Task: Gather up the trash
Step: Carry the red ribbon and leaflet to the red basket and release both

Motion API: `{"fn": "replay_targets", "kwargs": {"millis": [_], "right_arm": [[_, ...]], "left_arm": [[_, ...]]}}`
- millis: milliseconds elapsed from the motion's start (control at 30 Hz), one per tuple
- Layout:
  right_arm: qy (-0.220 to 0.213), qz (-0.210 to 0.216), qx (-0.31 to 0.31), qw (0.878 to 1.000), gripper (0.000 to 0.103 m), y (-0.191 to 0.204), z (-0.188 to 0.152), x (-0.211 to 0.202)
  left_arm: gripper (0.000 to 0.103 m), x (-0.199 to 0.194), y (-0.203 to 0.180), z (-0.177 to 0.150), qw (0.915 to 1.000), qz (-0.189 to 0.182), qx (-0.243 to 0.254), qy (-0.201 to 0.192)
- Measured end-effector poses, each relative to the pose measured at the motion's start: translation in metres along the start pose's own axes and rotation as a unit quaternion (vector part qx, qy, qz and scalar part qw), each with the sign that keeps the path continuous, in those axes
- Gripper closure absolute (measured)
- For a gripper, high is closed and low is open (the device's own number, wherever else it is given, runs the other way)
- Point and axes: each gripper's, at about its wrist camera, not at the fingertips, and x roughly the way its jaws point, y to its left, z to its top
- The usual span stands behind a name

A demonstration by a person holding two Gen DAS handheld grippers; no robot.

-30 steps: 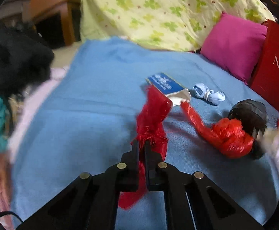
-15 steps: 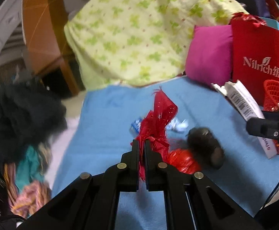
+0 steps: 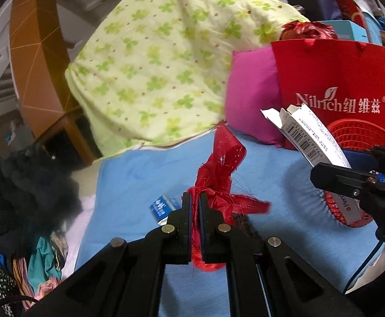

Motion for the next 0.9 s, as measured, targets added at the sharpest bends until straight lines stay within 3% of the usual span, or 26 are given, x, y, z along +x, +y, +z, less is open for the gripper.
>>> {"fn": "replay_targets", "kwargs": {"millis": [633, 900], "right_arm": [[-0.049, -0.036, 0.032, 0.998, 0.054, -0.035, 0.002, -0.044], [-0.071, -0.051, 0.056, 0.995, 0.054, -0.053, 0.003, -0.062]], "left_arm": [[0.098, -0.010, -0.041, 0.027, 0.9991, -0.036, 0.019, -0.014], [0.098, -0.024, -0.045, 0.043, 0.9968, -0.070, 0.013, -0.036]]}}
